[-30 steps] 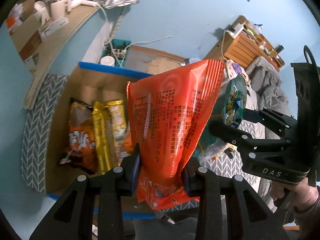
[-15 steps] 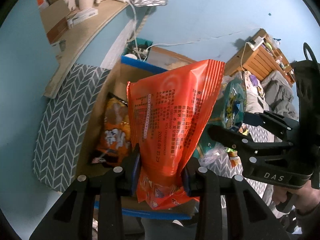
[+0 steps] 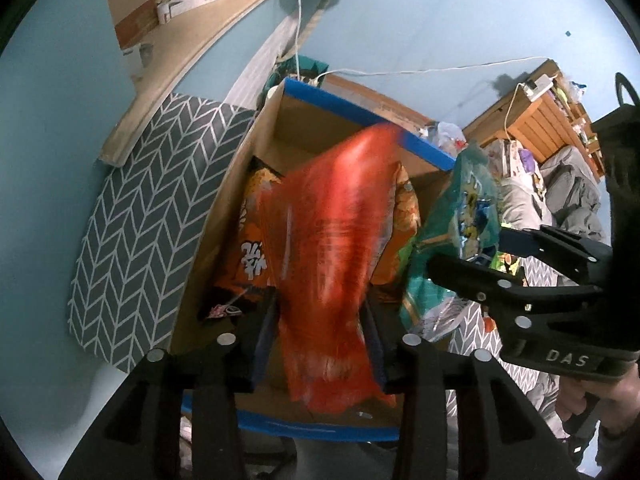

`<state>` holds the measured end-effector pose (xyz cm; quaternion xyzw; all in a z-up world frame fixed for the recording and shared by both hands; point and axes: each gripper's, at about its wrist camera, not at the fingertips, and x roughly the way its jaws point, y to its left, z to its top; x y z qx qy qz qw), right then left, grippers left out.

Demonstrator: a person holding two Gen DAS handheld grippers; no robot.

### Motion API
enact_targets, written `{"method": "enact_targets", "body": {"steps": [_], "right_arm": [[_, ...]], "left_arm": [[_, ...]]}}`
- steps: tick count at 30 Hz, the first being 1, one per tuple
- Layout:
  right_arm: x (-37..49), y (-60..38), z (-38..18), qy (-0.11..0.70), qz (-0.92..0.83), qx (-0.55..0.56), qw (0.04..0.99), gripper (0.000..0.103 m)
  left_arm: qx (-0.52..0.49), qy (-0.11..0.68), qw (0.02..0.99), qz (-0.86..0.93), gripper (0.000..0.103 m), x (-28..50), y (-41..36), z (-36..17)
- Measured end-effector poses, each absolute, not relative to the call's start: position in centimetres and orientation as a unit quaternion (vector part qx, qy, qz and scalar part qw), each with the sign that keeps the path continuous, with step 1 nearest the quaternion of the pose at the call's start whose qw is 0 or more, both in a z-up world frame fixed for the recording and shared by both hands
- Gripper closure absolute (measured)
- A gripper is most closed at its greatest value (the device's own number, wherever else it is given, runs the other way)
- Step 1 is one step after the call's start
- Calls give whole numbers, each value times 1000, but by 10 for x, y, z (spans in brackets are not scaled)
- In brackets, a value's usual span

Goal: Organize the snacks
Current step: 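Open both grippers to drop the bags into the box, then withdraw both grippers from the box back over the snack pile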

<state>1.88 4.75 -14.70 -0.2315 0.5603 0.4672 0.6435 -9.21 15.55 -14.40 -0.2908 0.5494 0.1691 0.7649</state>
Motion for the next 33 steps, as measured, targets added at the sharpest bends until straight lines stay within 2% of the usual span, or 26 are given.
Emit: {"method": "enact_targets", "body": {"steps": [1,4,12,15,22,26,33], "right_arm": [[19,47,-147,562,467,-230,643,30],[20,43,-143,562,465,-225,646,29],[33,25,-135,567,451,-211,657,29],[38,15,-134,569,444,-206,660,29],[53,-12,-129,571,426,-198,674,29],[62,-31,-126,571,412,-195,683,25],[82,-70,-123,579,384,-173,698,25]], "left_arm": [[-292,549,765,170,59,-93,156,-144],[-290,548,764,177,46,-93,156,-143],[-290,545,766,179,44,-90,151,-135],[-292,542,767,179,38,-87,148,-132],[-293,542,771,165,38,-71,130,-123],[-290,543,772,157,31,-61,119,-119],[-280,549,775,140,29,-40,95,-115]]}}
